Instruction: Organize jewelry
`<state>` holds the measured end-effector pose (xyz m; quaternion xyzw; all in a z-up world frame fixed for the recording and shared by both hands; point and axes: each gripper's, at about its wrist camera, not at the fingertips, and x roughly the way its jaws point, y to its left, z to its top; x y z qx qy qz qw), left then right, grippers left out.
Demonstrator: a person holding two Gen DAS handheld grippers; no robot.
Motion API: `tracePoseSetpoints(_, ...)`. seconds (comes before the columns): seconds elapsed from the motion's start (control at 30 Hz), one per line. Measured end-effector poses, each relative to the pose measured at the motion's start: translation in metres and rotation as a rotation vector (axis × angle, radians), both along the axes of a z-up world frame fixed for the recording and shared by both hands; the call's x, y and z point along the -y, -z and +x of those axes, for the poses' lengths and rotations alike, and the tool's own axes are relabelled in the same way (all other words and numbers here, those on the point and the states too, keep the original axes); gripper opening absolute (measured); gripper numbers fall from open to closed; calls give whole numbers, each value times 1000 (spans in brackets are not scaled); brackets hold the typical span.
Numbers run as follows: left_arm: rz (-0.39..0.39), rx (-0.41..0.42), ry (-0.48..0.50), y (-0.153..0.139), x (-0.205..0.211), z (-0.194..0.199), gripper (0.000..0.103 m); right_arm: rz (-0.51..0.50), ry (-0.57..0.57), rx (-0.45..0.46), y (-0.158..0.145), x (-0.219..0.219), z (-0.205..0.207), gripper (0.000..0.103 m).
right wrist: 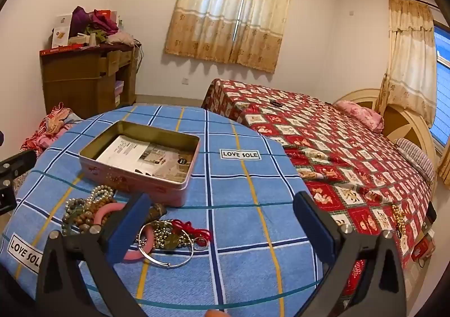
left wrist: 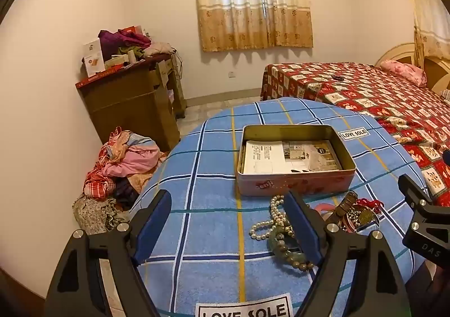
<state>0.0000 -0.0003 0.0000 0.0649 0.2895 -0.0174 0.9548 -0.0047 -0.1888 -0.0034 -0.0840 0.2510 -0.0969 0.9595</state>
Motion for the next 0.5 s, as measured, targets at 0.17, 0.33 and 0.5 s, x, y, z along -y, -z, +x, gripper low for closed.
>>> tracePoseSetpoints(0.17, 21, 0, -12, 1, -1, 0, 82, -2, -3, -14, 2, 0, 2, 103)
tracePoseSetpoints(0.33, 15, -15, 8, 6, 4, 3, 82, 1, -4, -22, 2, 0, 5, 103)
tracePoseSetpoints(0.5, 17, -13, 5, 5, 4, 2, 82, 1, -3, -22, 1, 0, 3, 103)
